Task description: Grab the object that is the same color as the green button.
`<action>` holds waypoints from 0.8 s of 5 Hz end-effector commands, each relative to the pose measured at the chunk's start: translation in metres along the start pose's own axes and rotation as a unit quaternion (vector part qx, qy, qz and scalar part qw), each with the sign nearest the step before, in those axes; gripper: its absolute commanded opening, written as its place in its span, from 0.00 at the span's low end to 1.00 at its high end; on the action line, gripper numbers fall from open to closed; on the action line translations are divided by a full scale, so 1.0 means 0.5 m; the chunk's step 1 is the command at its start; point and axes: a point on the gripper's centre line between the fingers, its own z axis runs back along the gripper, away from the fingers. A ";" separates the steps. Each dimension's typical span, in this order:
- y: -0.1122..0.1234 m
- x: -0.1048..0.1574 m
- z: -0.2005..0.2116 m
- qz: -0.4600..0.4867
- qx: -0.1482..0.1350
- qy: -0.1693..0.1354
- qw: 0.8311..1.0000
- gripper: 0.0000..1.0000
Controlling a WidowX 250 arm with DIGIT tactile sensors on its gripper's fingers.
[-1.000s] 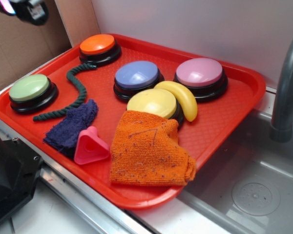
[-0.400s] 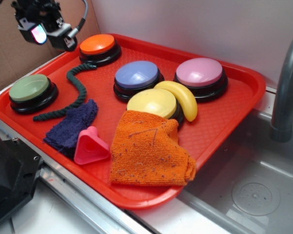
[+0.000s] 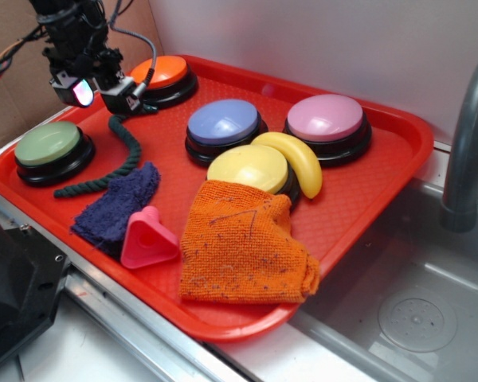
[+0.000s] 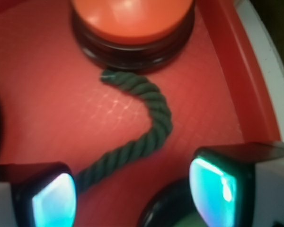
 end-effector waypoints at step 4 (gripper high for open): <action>-0.001 0.040 -0.052 0.044 0.024 0.001 0.999 0.00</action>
